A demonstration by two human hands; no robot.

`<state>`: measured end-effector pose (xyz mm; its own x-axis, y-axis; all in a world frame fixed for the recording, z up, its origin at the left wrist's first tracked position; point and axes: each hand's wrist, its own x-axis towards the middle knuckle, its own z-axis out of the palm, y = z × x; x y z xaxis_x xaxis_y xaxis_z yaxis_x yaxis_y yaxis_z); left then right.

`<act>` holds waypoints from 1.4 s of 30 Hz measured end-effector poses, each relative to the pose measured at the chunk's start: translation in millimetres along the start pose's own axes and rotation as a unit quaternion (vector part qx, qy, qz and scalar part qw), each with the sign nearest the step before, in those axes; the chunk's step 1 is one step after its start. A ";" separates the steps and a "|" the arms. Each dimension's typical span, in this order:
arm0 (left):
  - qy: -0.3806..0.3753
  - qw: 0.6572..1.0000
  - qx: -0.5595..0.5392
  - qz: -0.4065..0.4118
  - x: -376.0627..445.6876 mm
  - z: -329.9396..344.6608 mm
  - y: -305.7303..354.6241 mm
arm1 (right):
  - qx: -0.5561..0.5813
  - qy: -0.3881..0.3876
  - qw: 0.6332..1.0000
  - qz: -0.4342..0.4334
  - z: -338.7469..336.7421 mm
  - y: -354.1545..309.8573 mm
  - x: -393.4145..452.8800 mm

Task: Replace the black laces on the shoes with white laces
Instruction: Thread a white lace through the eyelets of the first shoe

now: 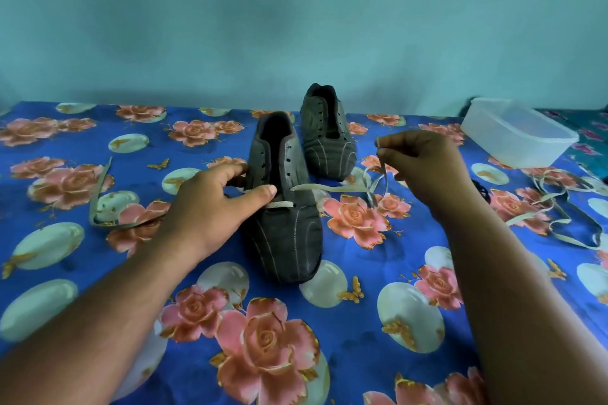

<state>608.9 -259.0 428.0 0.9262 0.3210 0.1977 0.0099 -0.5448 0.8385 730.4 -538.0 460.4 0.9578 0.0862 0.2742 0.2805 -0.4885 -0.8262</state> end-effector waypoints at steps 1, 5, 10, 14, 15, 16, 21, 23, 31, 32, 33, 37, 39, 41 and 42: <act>0.004 1.000 0.009 0.000 -0.4 -0.9 0.4 | 0.033 -0.018 0.999 -0.021 7.1 -10.7 -5.8; -0.007 0.999 0.031 0.009 -3.6 0.3 4.3 | 0.073 -0.100 0.989 -0.080 35.1 -42.3 -35.1; -0.014 0.998 0.050 0.021 -6.0 0.5 7.8 | 0.032 -0.162 0.979 -0.117 56.8 -53.4 -53.9; -0.031 0.997 0.064 0.019 -7.4 -1.2 6.9 | -0.001 -0.132 0.981 -0.143 71.9 -49.3 -54.4; -0.038 0.997 0.068 0.017 -7.6 -1.6 6.9 | -0.014 -0.127 0.981 -0.143 73.9 -48.3 -54.3; -0.043 0.996 0.075 0.017 -7.9 -2.3 6.9 | -0.027 -0.128 0.981 -0.144 76.7 -47.1 -53.8; -0.056 0.995 0.080 0.020 -8.5 -3.2 7.7 | -0.074 -0.142 0.975 -0.155 83.8 -47.7 -54.8; -0.063 0.995 0.078 0.024 -8.5 -4.8 7.9 | -0.069 -0.146 0.973 -0.162 86.2 -48.6 -54.8; -0.162 0.985 0.045 0.043 0.3 -27.1 -1.6 | -0.002 -0.177 0.968 -0.176 94.5 -45.1 -57.1; -0.162 0.985 0.045 0.050 1.7 -29.6 -2.6 | -0.005 -0.169 0.968 -0.187 95.7 -44.3 -57.3; -0.156 0.985 0.044 0.057 2.5 -32.1 -2.2 | -0.007 -0.161 0.967 -0.198 96.4 -43.4 -57.5; -0.116 0.989 0.015 0.087 6.3 -35.0 -4.4 | 0.029 -0.158 0.967 -0.199 93.7 -41.0 -56.5; -0.104 0.989 0.004 0.106 7.0 -32.5 -6.3 | 0.038 -0.178 0.961 -0.210 90.7 -41.4 -55.4; -0.107 0.986 0.003 0.124 7.5 -30.5 -6.4 | 0.063 -0.189 0.958 -0.206 88.3 -40.8 -52.8; -0.114 0.986 -0.001 0.125 7.7 -30.1 -6.7 | 0.088 -0.183 0.960 -0.195 87.5 -39.6 -50.6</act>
<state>604.6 -229.7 439.2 0.9604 -0.0061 0.2785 -0.2297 -0.5830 0.7793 676.3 -447.0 436.2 0.7266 0.5472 0.4155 0.5982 -0.2063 -0.7744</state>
